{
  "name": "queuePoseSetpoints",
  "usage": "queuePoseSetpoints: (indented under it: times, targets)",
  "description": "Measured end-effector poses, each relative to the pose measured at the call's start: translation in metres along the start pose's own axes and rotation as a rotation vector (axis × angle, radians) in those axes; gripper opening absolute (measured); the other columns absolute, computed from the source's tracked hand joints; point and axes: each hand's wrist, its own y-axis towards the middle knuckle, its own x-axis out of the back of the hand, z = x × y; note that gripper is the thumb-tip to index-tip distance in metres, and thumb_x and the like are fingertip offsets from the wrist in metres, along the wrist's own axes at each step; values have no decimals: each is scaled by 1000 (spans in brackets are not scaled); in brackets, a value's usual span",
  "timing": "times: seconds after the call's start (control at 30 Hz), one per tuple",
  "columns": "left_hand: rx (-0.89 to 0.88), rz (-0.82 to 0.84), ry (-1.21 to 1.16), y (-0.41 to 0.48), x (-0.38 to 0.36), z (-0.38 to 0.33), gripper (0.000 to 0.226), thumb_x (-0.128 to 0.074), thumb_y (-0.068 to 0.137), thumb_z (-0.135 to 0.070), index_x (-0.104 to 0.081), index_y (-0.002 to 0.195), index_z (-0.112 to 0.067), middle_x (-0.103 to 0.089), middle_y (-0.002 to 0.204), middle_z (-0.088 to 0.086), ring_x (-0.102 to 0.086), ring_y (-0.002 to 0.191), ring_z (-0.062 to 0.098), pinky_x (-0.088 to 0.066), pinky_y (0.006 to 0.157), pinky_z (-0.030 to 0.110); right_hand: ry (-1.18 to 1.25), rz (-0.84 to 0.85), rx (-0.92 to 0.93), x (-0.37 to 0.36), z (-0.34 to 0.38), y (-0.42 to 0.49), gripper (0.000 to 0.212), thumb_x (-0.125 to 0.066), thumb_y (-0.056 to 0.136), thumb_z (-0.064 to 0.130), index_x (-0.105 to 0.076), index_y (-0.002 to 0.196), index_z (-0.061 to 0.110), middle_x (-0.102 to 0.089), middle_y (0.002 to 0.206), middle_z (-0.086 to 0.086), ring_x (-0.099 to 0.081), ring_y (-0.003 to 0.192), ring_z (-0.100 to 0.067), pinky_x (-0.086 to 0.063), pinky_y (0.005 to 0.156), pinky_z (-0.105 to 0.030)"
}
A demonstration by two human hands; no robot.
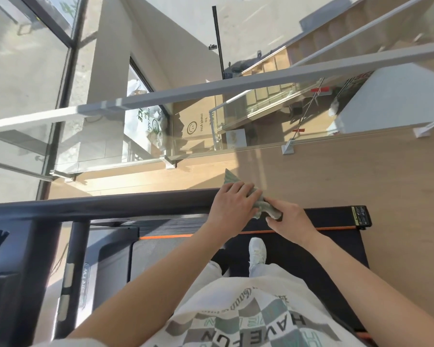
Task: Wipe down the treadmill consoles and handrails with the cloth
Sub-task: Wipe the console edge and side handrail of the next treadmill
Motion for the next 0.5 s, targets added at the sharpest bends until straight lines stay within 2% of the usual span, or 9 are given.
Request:
queuePoseSetpoints:
  times: [0.07, 0.17, 0.3, 0.4, 0.5]
  targets:
    - [-15, 46, 24, 5, 0, -6, 42, -58, 98, -45, -58, 136, -27, -61, 139, 0, -57, 126, 24, -45, 105, 41, 61, -5, -62, 5, 1, -1, 52, -69, 84, 6, -63, 132, 25, -70, 105, 7, -63, 95, -11, -48, 86, -23]
    - [-82, 96, 35, 14, 2, -6, 46, -59, 98, -44, -54, 139, -26, -59, 142, 0, -55, 129, 24, -43, 106, 41, 272, -82, -134, 4, 2, -1, 49, -70, 90, 11, -59, 137, 20, -67, 120, 8, -63, 110, -8, -49, 96, -24]
    - [-83, 182, -51, 22, 16, 7, 51, -43, 104, -49, -45, 147, -23, -50, 152, -2, -50, 136, 22, -39, 107, 39, 404, -31, -129, -7, 9, 2, 40, -69, 94, 22, -62, 132, 32, -71, 117, 14, -63, 112, -1, -51, 100, -29]
    - [-72, 166, -61, 14, 17, 13, 53, -44, 102, -53, -47, 146, -24, -51, 151, -3, -52, 132, 24, -42, 105, 39, 432, -23, -119, -12, 14, 6, 45, -70, 93, 19, -59, 130, 43, -70, 117, 14, -63, 112, -3, -52, 100, -31]
    - [-40, 102, -90, 2, 12, 19, 53, -47, 100, -53, -46, 146, -27, -55, 146, -3, -56, 127, 23, -45, 103, 39, 426, -15, -93, -11, 20, 9, 55, -69, 92, 11, -55, 127, 53, -66, 123, 17, -61, 117, -2, -51, 100, -25]
